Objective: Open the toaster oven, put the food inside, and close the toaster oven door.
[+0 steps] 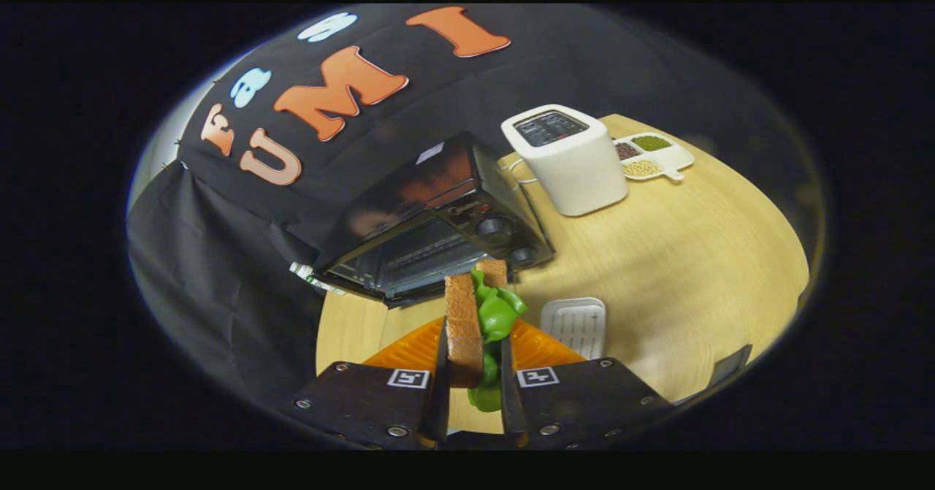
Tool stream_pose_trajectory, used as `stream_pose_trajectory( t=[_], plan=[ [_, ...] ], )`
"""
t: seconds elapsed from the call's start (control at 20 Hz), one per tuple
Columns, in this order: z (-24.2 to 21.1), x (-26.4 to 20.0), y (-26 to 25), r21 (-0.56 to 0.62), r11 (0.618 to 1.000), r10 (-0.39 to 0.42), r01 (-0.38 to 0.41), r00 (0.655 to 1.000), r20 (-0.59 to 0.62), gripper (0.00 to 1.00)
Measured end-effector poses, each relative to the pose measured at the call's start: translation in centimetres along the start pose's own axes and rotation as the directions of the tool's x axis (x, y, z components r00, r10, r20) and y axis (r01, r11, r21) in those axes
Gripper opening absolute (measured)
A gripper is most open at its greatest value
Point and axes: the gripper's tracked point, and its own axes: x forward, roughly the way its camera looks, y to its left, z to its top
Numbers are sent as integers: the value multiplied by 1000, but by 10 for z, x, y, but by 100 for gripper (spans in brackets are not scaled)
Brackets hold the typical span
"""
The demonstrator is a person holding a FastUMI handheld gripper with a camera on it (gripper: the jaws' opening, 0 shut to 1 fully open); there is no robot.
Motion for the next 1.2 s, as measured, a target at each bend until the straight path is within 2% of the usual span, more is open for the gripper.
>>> stream_pose_trajectory(
  t=[0.15, 0.4, 0.6, 1.05, 1.2],
  plan=[
    [-3, 19, 27, -17, 999, 44, -45, 999, -18, 29],
    [-8, 54, 64, 21, 994, 108, -107, 993, -47, 29],
    [1, 82, 85, 72, 983, 167, -167, 986, 4, 29],
    [2, 144, 101, 109, 974, 188, -199, 977, 102, 29],
    [1, 156, 113, 140, 959, 231, -247, 965, 122, 29]
  ],
)
